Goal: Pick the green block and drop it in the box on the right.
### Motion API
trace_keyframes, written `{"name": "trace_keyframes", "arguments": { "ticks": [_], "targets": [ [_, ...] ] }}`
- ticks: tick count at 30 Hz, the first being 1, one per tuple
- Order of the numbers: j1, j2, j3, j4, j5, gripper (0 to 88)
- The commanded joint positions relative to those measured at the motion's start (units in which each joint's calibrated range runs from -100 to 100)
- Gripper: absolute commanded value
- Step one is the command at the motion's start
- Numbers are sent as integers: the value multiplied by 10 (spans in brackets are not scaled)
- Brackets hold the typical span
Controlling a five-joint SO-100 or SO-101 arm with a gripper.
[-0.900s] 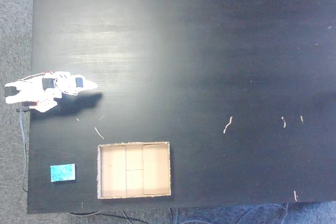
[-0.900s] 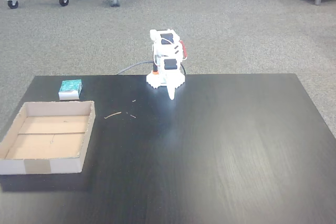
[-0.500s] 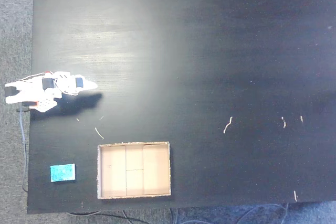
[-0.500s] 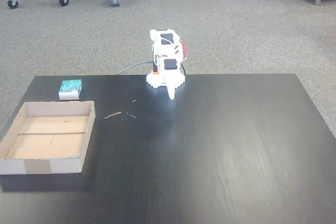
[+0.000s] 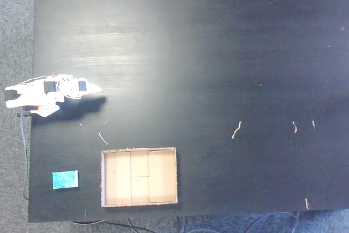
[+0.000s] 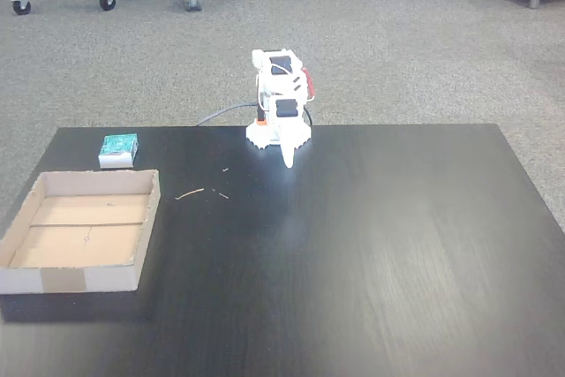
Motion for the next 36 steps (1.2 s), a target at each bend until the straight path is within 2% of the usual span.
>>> {"name": "trace_keyframes", "arguments": {
  "ticks": [1, 5, 8, 11, 13, 15, 17, 18, 21, 22, 25, 26, 30, 36],
  "targets": [
    [-3, -4, 14, -5, 1, 2],
    [-11, -3, 14, -5, 5, 2],
    [40, -3, 14, -30, -13, 2],
    [106, -2, -7, -108, 3, 1],
    [216, -4, -85, -137, 24, 1],
    [362, -18, -161, -205, -17, 1],
    [455, 6, -256, -228, -29, 1],
    [483, 49, -314, -218, -25, 1],
    [541, 241, -539, -58, -18, 4],
    [557, 311, -602, -11, -18, 45],
    [609, 536, -780, 138, -29, 342],
    [625, 595, -820, 170, -28, 391],
    [667, 770, -881, 225, 3, 445],
    [684, 935, -885, 215, 15, 541]
  ]
}}
